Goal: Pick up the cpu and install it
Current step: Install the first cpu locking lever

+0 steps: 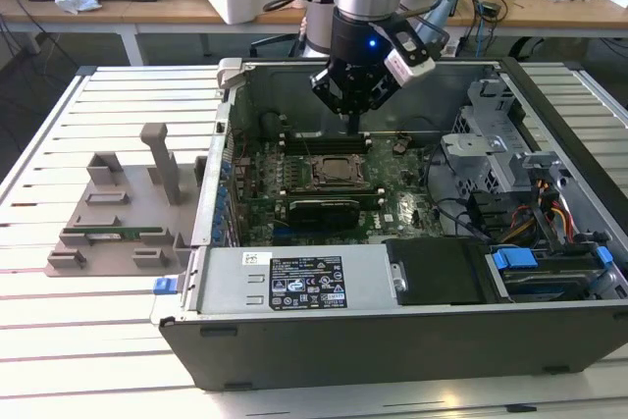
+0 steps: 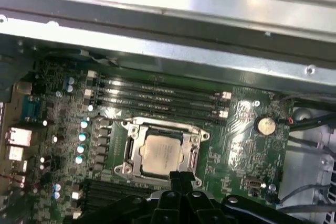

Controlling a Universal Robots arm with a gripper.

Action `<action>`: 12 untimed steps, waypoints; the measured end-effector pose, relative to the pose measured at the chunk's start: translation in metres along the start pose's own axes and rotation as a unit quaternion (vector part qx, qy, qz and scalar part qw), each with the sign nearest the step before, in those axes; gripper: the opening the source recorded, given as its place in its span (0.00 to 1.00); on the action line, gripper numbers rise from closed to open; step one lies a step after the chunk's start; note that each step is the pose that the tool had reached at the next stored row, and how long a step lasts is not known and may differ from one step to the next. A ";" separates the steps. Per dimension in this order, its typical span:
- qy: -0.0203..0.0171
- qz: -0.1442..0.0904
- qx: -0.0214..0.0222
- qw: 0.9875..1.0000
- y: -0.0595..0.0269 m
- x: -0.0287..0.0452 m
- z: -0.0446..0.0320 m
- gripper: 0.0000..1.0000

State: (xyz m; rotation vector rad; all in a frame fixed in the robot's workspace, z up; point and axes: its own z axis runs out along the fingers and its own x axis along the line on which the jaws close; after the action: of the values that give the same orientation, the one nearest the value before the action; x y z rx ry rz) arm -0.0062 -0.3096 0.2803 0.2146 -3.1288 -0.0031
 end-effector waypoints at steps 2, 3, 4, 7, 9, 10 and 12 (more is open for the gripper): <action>-0.001 0.024 -0.003 1.000 0.0000 0.0000 0.0001 0.11; -0.001 0.036 -0.004 0.999 0.0000 0.0000 0.0001 0.11; -0.001 0.042 -0.004 0.999 0.0000 0.0000 0.0000 0.11; -0.001 0.045 -0.004 0.999 0.0000 0.0000 0.0001 0.11; -0.001 0.045 -0.004 0.999 0.0000 0.0000 0.0000 0.11; -0.001 0.045 -0.004 0.999 0.0000 0.0000 -0.0003 0.11; -0.001 0.045 -0.004 0.999 0.0001 0.0000 -0.0022 0.11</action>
State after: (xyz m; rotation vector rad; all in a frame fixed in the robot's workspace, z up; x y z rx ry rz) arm -0.0062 -0.3095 0.2825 0.0725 -3.1361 -0.0168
